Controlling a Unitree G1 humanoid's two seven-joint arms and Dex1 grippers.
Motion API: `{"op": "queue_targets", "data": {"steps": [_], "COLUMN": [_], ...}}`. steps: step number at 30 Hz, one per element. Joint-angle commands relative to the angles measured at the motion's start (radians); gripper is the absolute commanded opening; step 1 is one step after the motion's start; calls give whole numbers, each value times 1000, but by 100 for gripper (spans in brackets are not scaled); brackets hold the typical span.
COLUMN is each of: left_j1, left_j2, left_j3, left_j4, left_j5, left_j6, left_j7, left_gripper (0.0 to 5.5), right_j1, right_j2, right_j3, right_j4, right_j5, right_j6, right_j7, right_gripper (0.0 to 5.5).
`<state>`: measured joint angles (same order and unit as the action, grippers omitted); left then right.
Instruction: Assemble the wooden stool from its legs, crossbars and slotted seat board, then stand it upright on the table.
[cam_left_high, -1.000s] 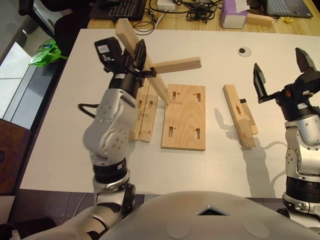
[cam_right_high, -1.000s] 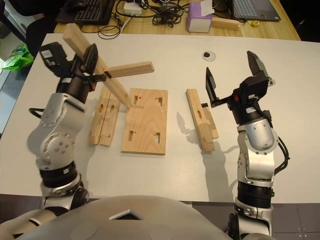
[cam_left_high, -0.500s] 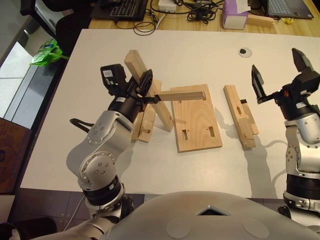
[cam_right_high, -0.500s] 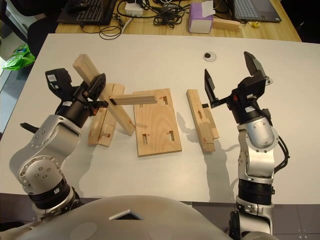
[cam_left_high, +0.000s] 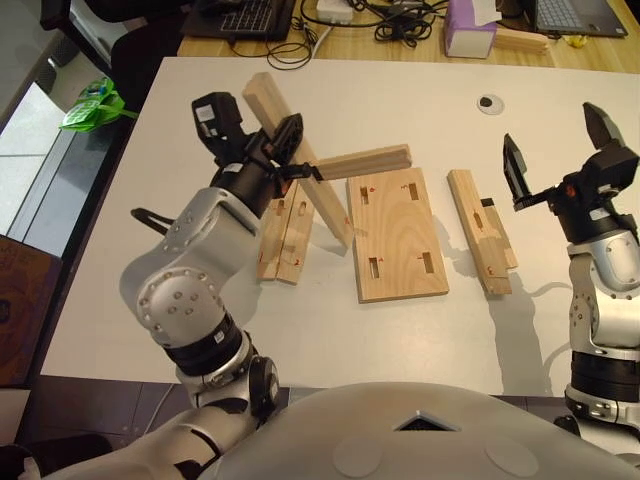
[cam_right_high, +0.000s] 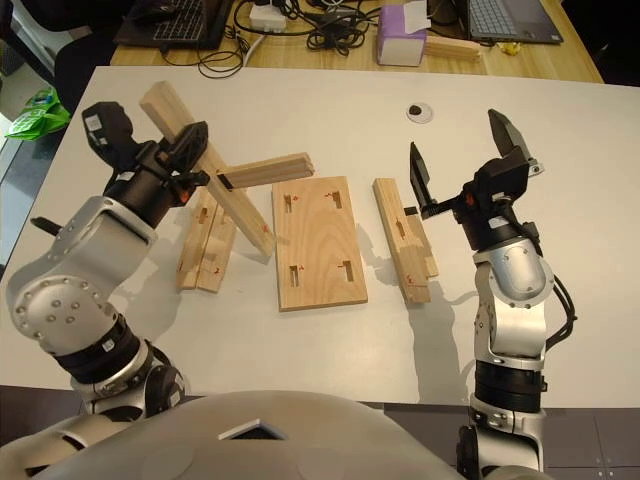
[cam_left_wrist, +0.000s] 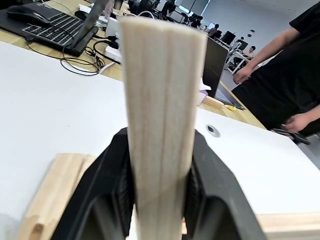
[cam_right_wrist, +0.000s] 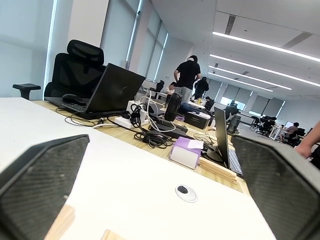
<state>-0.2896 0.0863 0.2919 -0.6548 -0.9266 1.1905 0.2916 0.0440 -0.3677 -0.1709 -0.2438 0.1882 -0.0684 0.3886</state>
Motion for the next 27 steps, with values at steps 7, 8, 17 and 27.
{"op": "queue_targets", "data": {"steps": [7,8,17,27], "left_j1": [-69,-82,-113,-39], "left_j2": [91,98,92,94], "left_j3": [7,7,-39,-256], "left_j4": [125,131,169,203], "left_j5": [-142,-156,-177,127], "left_j6": [219,238,348,32], "left_j7": [-58,-63,-86,-135], "left_gripper": [102,102,102,102], "right_j1": [-30,-13,16,-3], "right_j2": [86,95,142,104], "right_j3": [21,23,54,79], "right_j4": [42,35,30,45], "right_j5": [-52,-58,-93,-74], "right_j6": [-85,-90,-116,-88], "right_j7": [-97,-106,-160,-105], "right_gripper": [540,540,540,540]}}
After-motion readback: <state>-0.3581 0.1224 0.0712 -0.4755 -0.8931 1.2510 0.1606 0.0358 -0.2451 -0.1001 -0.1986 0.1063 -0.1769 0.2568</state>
